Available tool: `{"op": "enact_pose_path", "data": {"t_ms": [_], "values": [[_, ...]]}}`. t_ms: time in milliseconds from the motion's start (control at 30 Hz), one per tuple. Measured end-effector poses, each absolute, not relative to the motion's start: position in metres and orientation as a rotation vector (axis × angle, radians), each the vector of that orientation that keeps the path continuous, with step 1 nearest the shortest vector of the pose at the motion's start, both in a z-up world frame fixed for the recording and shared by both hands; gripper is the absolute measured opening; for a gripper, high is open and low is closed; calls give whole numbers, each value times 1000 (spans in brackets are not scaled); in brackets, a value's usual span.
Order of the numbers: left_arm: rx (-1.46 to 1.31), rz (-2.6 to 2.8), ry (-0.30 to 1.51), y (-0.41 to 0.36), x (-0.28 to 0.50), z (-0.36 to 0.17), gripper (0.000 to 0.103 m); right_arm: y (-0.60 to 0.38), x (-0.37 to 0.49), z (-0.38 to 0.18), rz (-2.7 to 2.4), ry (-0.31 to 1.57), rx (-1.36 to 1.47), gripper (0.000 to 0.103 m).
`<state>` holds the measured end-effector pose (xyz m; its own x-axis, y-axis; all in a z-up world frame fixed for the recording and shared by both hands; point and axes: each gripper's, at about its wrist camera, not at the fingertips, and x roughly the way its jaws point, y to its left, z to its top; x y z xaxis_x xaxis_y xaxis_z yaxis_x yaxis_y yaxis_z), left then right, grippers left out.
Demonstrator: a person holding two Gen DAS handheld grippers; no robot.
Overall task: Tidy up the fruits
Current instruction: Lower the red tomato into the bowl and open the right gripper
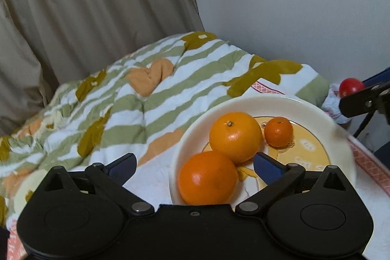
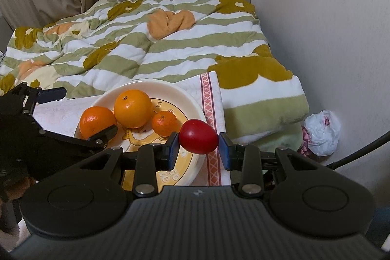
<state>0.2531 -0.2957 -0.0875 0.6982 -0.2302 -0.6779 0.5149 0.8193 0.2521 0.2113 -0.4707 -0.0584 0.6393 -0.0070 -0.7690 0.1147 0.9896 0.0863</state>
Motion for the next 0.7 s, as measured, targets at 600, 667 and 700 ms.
{"op": "enact_pose_path", "data": {"t_ms": [600, 667, 700], "values": [[193, -319, 737, -240, 241, -49, 103, -434, 238, -104, 70, 892, -63, 50], [180, -302, 739, -234, 240, -49, 103, -430, 240, -109, 79, 900, -80, 50], [170, -299, 743, -232, 240, -50, 103, -428, 241, -110, 80, 901, -95, 50]]}}
